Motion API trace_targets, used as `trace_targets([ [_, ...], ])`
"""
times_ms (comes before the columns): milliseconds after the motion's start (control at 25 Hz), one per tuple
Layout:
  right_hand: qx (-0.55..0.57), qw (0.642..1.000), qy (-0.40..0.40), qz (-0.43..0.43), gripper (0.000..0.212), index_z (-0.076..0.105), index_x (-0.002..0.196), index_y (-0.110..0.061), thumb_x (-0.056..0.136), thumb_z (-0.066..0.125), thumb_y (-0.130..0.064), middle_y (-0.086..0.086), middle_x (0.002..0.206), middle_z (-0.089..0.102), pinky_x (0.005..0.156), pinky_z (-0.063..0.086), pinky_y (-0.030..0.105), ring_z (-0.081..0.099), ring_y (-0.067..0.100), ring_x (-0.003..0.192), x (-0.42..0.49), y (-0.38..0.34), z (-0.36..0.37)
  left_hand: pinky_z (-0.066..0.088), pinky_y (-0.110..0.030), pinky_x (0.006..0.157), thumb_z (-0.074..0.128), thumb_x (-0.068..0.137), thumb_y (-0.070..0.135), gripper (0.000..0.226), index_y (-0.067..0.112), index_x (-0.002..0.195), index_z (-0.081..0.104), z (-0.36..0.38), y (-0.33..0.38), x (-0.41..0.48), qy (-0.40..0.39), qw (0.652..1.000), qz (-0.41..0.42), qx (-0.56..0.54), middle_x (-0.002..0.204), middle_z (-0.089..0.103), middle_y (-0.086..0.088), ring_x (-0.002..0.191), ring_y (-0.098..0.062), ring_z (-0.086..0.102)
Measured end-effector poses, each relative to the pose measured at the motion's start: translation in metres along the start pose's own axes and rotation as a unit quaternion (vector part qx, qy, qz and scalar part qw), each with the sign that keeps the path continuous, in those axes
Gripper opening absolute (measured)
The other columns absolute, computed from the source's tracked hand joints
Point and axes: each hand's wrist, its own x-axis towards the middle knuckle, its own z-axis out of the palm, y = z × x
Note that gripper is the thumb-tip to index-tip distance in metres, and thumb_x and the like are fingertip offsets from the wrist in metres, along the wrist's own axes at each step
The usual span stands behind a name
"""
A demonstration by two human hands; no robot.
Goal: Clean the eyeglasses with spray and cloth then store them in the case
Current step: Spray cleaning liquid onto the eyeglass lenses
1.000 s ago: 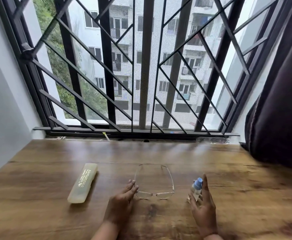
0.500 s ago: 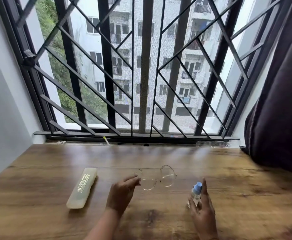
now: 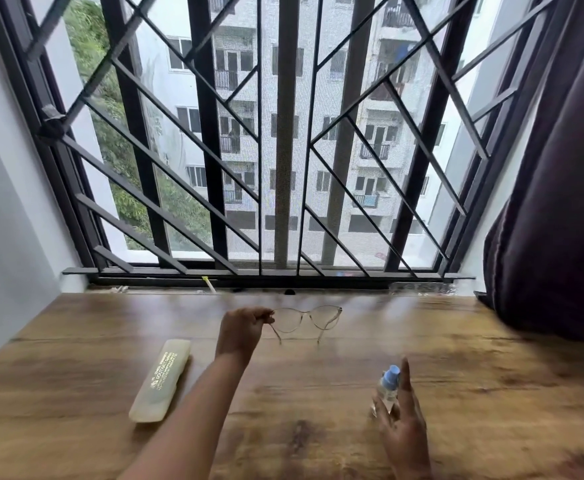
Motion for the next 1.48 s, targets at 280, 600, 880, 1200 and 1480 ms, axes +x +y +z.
trace_targets([
  [280, 0.021, 0.999, 0.021, -0.032, 0.112, 0.014, 0.14, -0.051, 0.068, 0.073, 0.011, -0.001, 0.111, 0.057, 0.074, 0.043, -0.001, 0.053, -0.012, 0.099, 0.002, -0.007, -0.002, 0.05, -0.02, 0.071, 0.07, 0.069, -0.008, 0.02, 0.008, 0.079, 0.076, -0.009, 0.022, 0.0, 0.059, 0.995, 0.007, -0.074, 0.073, 0.074, -0.006, 0.084, -0.001, 0.062],
  [600, 0.028, 0.999, 0.017, -0.024, 0.112, 0.015, 0.138, -0.056, 0.07, 0.072, 0.011, -0.006, 0.118, 0.054, 0.065, 0.042, -0.001, 0.065, 0.016, 0.089, 0.0, -0.022, -0.01, 0.052, -0.024, 0.068, 0.069, 0.072, 0.006, 0.013, 0.008, 0.082, 0.076, -0.069, 0.098, 0.037, 0.18, 0.97, 0.121, -0.106, 0.076, 0.074, -0.005, 0.072, -0.009, 0.067],
  [880, 0.546, 0.815, -0.013, 0.193, 0.057, 0.056, 0.122, -0.043, 0.083, 0.051, -0.001, 0.005, 0.071, 0.058, 0.045, 0.041, 0.028, 0.047, 0.018, 0.049, 0.023, -0.127, -0.043, 0.05, -0.014, 0.065, 0.072, 0.072, 0.009, 0.014, 0.008, 0.085, 0.075, -0.087, 0.126, 0.042, 0.239, 0.952, 0.17, -0.089, 0.076, 0.074, -0.005, 0.073, -0.003, 0.064],
  [1200, 0.827, 0.493, -0.244, 0.113, 0.018, 0.026, 0.111, -0.013, 0.094, 0.03, -0.018, 0.016, 0.099, 0.043, 0.045, 0.045, 0.023, 0.052, 0.022, 0.069, 0.049, -0.207, -0.088, 0.044, -0.007, 0.068, 0.072, 0.071, 0.008, 0.014, 0.007, 0.084, 0.075, -0.075, 0.127, 0.033, 0.224, 0.958, 0.154, -0.09, 0.077, 0.074, -0.008, 0.081, -0.007, 0.062],
  [1480, 0.835, 0.435, -0.288, 0.176, 0.03, 0.032, 0.12, -0.008, 0.092, 0.034, -0.019, 0.015, 0.093, 0.046, 0.04, 0.042, 0.02, 0.037, 0.015, 0.061, 0.046, -0.214, -0.095, 0.044, -0.005, 0.069, 0.071, 0.071, 0.002, 0.013, 0.007, 0.082, 0.075, -0.076, 0.126, 0.03, 0.226, 0.957, 0.158, -0.092, 0.076, 0.074, -0.006, 0.08, -0.004, 0.062],
])
